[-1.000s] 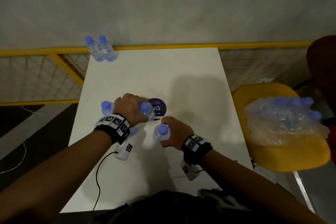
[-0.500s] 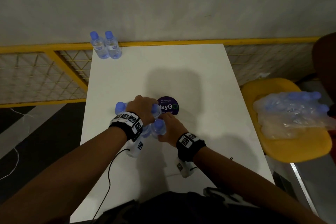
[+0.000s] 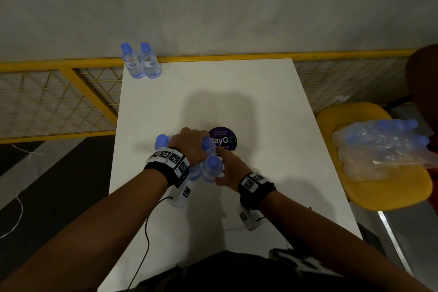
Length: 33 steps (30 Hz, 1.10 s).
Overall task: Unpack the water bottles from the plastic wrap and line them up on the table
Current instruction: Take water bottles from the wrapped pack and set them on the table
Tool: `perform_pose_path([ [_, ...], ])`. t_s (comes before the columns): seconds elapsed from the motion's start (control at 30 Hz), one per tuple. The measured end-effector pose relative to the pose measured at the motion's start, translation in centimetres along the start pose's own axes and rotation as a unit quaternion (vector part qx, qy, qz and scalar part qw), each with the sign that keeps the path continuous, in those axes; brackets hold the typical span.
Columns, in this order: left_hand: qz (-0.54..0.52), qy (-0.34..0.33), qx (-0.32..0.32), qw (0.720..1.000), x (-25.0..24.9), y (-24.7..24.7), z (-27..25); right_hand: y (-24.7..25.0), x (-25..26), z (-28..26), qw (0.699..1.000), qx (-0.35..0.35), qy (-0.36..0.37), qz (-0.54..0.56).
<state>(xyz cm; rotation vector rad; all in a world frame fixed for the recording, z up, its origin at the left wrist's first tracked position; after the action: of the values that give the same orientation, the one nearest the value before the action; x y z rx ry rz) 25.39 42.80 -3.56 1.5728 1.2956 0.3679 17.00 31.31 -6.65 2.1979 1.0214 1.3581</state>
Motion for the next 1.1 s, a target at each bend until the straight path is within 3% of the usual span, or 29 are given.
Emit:
perform_pose_path([
  [0.13, 0.021, -0.007, -0.027, 0.999, -0.6, 0.5, -0.8, 0.0, 0.0, 0.2, 1.000, 0.008, 0.005, -0.005],
  [0.27, 0.003, -0.044, -0.120, 0.992, -2.2, 3.1, -2.0, 0.2, -2.0, 0.4, 1.000, 0.000, -0.013, 0.011],
  [0.4, 0.010, -0.114, -0.187, 0.976, -7.6, 5.3, -3.2, 2.4, -6.0, -0.9, 0.998, -0.015, -0.046, 0.035],
  [0.53, -0.028, -0.191, -0.124, 0.973, -15.6, 2.8, -1.6, 6.4, -12.9, -4.0, 0.995, -0.048, -0.084, 0.028],
  [0.67, 0.013, -0.242, -0.017, 0.970, -24.6, -2.4, 1.5, 12.0, -21.7, -9.0, 0.981, -0.102, -0.157, 0.043],
  [0.9, -0.007, -0.281, 0.137, 0.950, -40.1, -12.1, 6.3, 24.2, -37.1, -18.0, 0.916, -0.245, -0.292, 0.128],
  [1.0, -0.063, -0.295, 0.165, 0.939, -46.2, -16.3, 7.9, 28.4, -42.6, -20.0, 0.887, -0.308, -0.304, 0.163],
  [1.1, -0.084, -0.294, 0.159, 0.939, -51.0, -18.8, 10.0, 30.6, -46.9, -19.7, 0.866, -0.306, -0.328, 0.223],
])
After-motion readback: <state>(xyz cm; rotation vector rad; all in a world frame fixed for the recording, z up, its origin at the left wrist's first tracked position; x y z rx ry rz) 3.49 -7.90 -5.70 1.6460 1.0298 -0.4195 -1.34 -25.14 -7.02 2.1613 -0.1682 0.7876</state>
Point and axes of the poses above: each hand's wrist, its own z-axis towards the middle knuckle, its own y-axis out of the back of the hand, x = y × z, the point moved 9 cm from there along z, towards the middle knuckle, and after that the axes turned 10 degrees about -y, right-handed, at the moved point
